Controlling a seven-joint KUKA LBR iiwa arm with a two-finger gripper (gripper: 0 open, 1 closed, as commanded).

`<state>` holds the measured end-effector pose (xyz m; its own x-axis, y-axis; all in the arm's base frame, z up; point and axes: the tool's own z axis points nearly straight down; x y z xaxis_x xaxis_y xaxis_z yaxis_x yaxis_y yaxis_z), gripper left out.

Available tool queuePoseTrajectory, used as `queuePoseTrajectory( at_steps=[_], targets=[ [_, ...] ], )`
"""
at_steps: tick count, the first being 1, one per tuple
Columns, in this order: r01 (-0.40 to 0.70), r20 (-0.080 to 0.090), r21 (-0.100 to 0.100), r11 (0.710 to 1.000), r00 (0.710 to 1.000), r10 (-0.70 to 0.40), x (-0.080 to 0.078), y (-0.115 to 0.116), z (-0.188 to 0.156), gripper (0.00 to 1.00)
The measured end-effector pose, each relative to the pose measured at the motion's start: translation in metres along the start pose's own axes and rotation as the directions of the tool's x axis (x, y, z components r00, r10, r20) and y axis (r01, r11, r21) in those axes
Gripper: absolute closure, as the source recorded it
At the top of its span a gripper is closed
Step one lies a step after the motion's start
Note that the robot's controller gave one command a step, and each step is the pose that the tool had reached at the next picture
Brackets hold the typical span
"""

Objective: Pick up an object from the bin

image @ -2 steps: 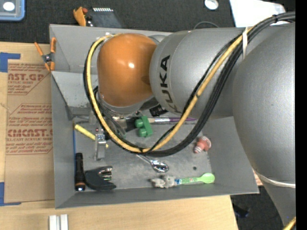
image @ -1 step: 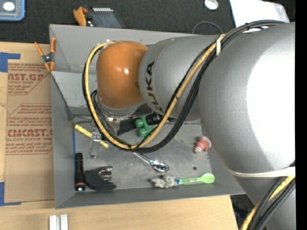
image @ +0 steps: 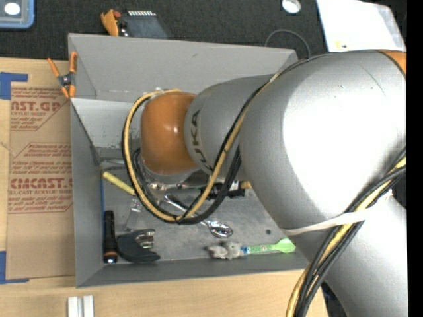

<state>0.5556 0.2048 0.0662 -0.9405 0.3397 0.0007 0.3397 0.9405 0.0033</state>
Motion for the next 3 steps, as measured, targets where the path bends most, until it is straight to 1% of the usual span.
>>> queuePoseTrajectory(
  at_steps=[1,2,3],
  targets=[
    [0.066,0.010,-0.006,0.998,0.998,-0.066,-0.052,-0.046,-0.004,0.00],
    [-0.048,0.001,-0.006,0.999,0.999,0.048,-0.035,-0.016,-0.004,0.00],
    [-0.084,0.014,-0.010,0.996,0.996,0.084,-0.053,-0.057,-0.006,1.00]
  ],
)
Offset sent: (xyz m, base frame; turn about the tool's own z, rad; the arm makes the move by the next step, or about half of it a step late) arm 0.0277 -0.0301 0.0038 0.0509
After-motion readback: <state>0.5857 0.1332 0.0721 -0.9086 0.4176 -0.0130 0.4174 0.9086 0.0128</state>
